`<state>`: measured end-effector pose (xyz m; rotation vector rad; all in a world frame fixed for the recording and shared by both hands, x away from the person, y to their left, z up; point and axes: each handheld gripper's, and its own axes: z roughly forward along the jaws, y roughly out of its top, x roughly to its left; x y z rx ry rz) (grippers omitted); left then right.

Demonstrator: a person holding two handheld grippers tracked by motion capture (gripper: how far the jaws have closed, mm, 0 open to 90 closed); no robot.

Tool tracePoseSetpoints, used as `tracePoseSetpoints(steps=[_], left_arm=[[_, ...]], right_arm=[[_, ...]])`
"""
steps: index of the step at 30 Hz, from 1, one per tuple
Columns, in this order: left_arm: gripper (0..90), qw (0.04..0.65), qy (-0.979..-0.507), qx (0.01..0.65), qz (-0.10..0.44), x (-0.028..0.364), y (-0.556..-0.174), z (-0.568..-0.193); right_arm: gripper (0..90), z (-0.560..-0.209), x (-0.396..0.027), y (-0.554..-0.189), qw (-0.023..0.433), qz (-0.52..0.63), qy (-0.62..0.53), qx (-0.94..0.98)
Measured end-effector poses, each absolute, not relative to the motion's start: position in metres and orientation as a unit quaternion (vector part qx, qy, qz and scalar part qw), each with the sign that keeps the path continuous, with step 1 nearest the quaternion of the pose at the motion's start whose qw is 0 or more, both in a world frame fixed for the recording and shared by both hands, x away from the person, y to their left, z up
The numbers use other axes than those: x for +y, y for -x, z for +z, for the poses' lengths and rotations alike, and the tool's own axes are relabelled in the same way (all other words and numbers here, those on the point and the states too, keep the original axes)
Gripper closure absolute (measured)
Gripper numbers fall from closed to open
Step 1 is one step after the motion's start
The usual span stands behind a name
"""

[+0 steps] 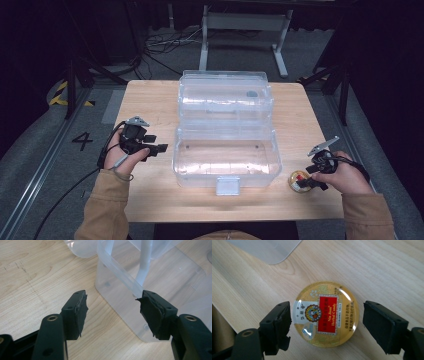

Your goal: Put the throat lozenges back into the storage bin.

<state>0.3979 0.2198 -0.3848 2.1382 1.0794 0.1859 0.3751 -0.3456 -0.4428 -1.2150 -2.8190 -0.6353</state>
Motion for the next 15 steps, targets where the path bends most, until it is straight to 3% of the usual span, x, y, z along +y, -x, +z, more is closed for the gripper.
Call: tracePoseSetpoints(steps=[15], left_arm=[[38.6, 0.360, -0.830, 0.420, 0.072, 0.220, -0.398, -0.385]], right_arm=[[17.2, -0.463, -0.336, -0.376, 0.006, -0.179, 0.388, -0.904]])
